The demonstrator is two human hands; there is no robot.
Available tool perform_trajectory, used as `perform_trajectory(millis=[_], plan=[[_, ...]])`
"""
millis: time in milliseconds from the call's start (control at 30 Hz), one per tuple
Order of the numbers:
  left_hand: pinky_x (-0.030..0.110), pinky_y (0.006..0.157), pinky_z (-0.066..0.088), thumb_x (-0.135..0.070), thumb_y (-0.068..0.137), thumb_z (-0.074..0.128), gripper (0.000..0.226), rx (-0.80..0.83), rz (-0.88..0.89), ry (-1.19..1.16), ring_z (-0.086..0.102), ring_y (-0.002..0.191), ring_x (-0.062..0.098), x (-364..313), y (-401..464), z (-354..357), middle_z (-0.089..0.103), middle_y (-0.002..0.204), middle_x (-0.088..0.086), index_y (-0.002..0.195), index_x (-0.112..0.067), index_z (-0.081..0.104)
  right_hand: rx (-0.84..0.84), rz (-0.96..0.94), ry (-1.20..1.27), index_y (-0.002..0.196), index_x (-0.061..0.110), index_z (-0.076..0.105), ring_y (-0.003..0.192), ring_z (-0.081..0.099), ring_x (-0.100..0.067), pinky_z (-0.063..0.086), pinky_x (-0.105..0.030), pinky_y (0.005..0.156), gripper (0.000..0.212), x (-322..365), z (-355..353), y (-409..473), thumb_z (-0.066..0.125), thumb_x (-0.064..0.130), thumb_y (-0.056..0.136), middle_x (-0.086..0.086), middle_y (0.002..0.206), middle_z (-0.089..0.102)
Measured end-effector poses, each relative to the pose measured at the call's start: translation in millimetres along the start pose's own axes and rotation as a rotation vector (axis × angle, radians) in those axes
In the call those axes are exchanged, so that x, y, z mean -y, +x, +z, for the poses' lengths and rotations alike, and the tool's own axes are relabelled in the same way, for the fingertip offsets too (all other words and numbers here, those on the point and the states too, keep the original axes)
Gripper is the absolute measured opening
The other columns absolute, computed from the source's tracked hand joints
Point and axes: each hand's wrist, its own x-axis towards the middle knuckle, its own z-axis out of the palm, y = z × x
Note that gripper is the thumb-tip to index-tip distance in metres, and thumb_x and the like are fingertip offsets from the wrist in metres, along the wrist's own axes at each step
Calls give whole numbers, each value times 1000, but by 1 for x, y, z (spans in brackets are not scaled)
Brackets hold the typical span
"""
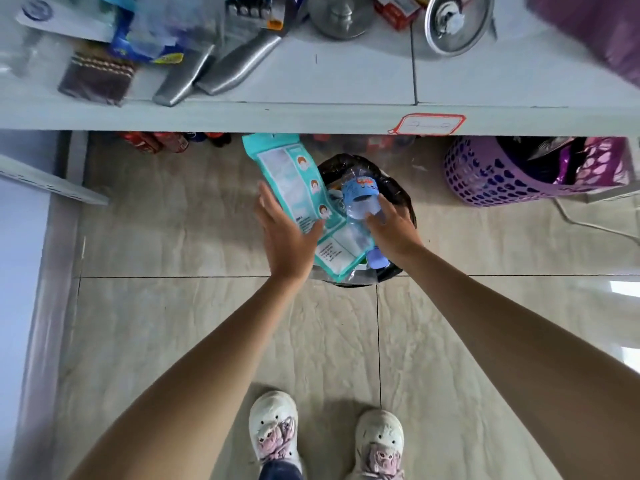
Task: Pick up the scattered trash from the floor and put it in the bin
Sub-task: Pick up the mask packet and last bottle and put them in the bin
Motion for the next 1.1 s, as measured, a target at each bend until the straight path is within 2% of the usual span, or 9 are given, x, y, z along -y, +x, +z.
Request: perform_trajectory(millis=[100,167,233,367,633,800,900,1000,1100], plan=[[50,115,21,-39,83,66,87,7,109,259,21,143,40,9,-6,0,18,156,25,151,-8,22,-39,-90,-44,150,32,25,141,29,-27,31,-43,113,58,-10,3,-3,41,42,95,-7,156,24],[52,119,4,-46,91,49,68,188,247,566,4,149,40,22,-3,3,9,161,20,150,-17,30,-67,-143,-168,150,37,22,147,18,-25,27,-46,116,58,-15,4,-3,41,42,95,-1,162,11],[49,119,-3,-52,96,31,62,445,314,737,-5,150,35,35,3,9,6,163,14,149,-20,30,-72,-242,-275,149,39,21,149,8,-23,20,-45,117,55,-20,3,-1,39,38,97,3,163,2],[48,120,5,-58,95,19,67,784,425,873,7,150,28,52,5,25,16,162,10,148,-19,29,-21,-403,-390,151,29,23,151,5,-18,13,-38,120,52,-28,7,8,32,27,100,3,164,6],[43,121,2,-61,94,17,74,997,506,1004,3,151,24,46,4,55,10,164,5,152,-16,17,91,-324,-446,152,17,17,150,9,-16,7,-38,122,57,-40,14,32,23,39,100,-1,163,10],[40,123,7,-57,95,18,74,1089,454,1118,6,151,23,38,16,73,10,164,5,154,-14,7,131,-417,-562,147,14,31,148,19,-17,17,-41,120,49,-28,21,52,23,31,101,-4,160,22],[38,122,13,-56,93,20,75,1139,472,1124,13,150,21,40,20,81,13,163,6,154,-14,10,118,-443,-599,141,16,39,145,27,-17,23,-41,118,47,-29,29,61,19,27,100,-3,157,31],[39,118,24,-50,95,24,67,1227,431,1089,27,145,24,34,28,81,26,160,7,152,-15,18,41,-425,-635,135,19,45,133,42,-24,33,-40,105,45,-27,34,62,21,31,99,-2,149,43],[36,93,43,-38,98,26,49,1235,436,1092,54,120,29,17,39,71,56,136,11,135,-13,46,15,-365,-665,135,22,46,123,43,-29,34,-42,98,49,-22,34,60,20,40,98,-5,141,46]])
